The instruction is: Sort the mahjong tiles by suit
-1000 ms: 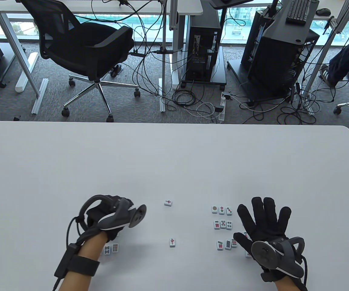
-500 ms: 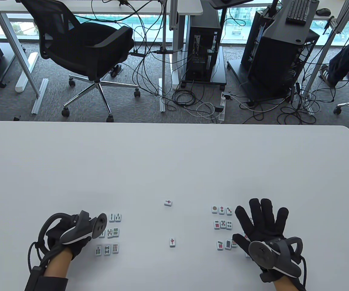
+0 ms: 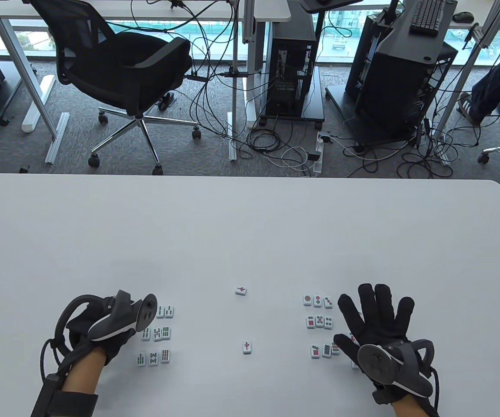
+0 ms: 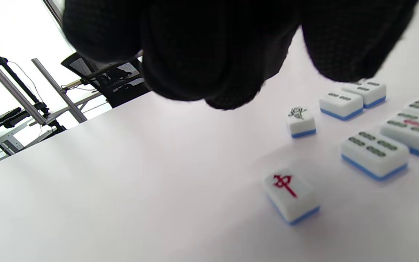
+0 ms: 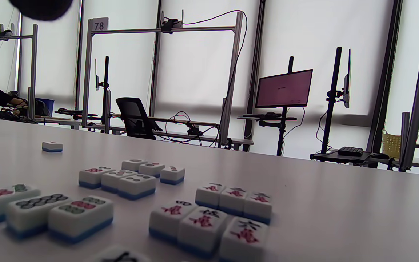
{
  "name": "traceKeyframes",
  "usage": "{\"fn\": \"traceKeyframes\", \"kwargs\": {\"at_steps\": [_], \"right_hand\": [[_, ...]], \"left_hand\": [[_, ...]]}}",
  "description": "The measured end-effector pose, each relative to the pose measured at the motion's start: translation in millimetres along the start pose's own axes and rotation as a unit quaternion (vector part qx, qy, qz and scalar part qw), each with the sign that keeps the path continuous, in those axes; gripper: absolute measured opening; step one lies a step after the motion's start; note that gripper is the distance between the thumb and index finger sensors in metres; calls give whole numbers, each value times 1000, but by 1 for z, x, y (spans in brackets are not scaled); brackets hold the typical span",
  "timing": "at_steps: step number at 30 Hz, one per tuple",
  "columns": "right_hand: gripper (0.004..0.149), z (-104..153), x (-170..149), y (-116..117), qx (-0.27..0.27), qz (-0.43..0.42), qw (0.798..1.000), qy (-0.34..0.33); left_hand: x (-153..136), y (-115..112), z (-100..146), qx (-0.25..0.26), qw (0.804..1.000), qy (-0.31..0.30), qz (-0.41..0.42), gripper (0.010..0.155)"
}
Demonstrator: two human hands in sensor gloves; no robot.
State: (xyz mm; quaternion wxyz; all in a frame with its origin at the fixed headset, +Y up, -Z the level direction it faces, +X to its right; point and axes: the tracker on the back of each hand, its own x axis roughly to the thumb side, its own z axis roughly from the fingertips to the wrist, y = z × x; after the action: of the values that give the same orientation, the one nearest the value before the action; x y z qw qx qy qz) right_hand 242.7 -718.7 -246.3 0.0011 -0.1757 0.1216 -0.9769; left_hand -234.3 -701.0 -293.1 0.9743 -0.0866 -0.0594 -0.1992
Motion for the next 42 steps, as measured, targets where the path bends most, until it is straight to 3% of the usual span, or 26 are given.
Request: {"fn": "traceKeyframes", "kwargs": {"at_steps": [5, 10, 17, 22, 29, 34, 37, 42], "right_hand": [[78, 0, 0, -1, -3, -6, 1000, 0], [78, 0, 1, -1, -4, -8, 1000, -6], [78, 0, 2, 0, 3, -8, 1000, -11], [78, 0, 3, 1, 4, -9, 1000, -14], [78, 0, 4, 1, 2, -11, 1000, -15], [78, 0, 3, 1, 6, -12, 1000, -13], [78, 0, 3, 2, 8, -14, 1000, -15], [78, 0, 5, 3, 10, -11, 1000, -20]], "left_hand": [[36, 33, -25, 43, 999, -24, -10, 62], [87, 51, -52, 62, 995, -69, -46, 61], [155, 60, -80, 86, 984, -128, -94, 59], [185, 56, -99, 97, 982, -126, -105, 56], [192, 41, -121, 58, 993, -89, -50, 51], [180, 45, -120, 53, 996, -72, -2, 51], [175, 53, -114, 73, 994, -81, -19, 48], [180, 55, -109, 78, 991, -103, -32, 63]]}}
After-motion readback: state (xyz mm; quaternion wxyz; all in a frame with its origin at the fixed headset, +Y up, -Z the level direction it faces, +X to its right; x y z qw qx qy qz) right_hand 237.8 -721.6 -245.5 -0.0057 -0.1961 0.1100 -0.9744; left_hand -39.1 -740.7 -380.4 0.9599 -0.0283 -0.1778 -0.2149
